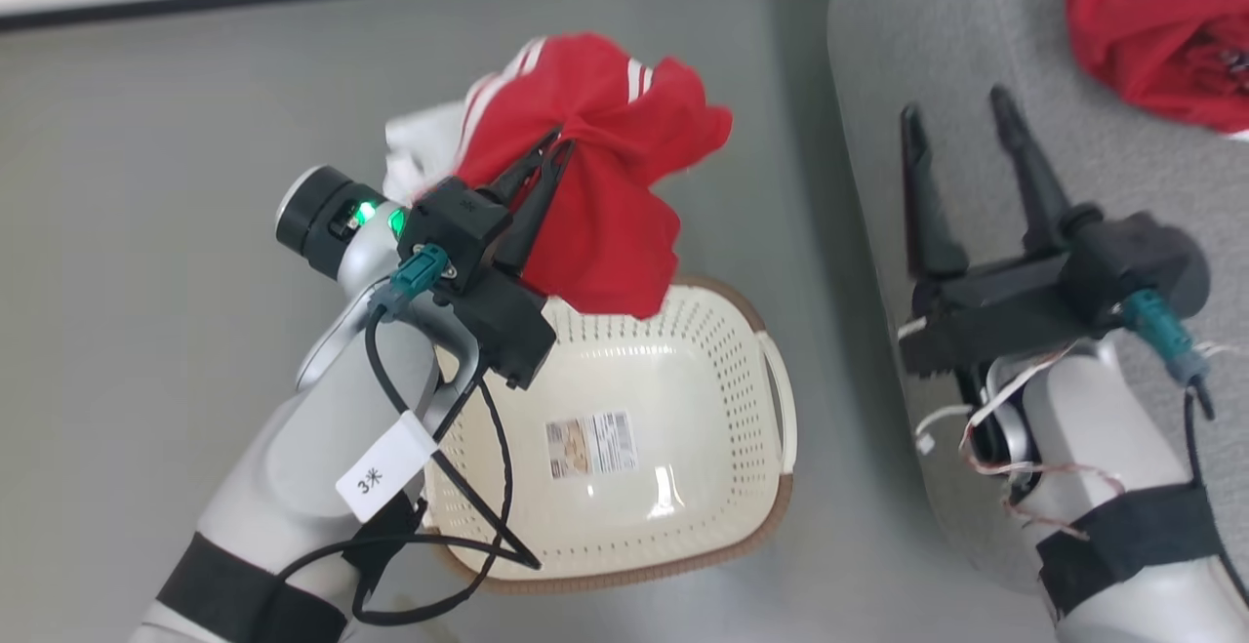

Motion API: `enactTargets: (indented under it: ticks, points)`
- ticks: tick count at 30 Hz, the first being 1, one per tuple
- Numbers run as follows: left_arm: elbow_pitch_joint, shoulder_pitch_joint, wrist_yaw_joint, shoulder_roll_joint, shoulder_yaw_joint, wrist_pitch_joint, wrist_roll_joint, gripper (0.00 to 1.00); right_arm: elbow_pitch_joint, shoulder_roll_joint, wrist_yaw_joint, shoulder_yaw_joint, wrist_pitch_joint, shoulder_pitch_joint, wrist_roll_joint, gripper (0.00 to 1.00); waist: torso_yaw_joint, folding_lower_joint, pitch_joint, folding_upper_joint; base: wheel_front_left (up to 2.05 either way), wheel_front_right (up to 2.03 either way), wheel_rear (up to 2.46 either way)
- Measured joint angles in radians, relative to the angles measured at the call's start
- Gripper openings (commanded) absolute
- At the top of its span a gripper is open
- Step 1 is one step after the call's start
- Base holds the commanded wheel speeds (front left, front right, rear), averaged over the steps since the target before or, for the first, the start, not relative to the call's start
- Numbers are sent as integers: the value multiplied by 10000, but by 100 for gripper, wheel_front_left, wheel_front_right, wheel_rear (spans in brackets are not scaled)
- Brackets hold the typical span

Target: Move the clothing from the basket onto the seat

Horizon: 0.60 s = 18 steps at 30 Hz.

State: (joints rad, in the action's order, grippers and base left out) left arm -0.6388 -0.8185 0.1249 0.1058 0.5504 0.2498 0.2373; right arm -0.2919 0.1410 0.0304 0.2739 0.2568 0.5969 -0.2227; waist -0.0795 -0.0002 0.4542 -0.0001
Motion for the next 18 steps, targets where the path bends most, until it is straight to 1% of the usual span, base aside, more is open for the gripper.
enactTargets:
  ticks: [6,13,18]
  points:
    - [134,88,67,56,19,0,194,0,-395,-33,-341,412,-2,-418,2,100,133,1,-809,0,0,0,0]
    - [211,320,67,151,182,0,673,0,-825,-174,-851,1076,-2,-904,33,100,228,0,-1747,0,0,0,0]
    - [130,352,67,173,222,0,876,0,-1141,-303,-1103,1613,-2,-1278,130,100,261,0,-2410,0,0,0,0]
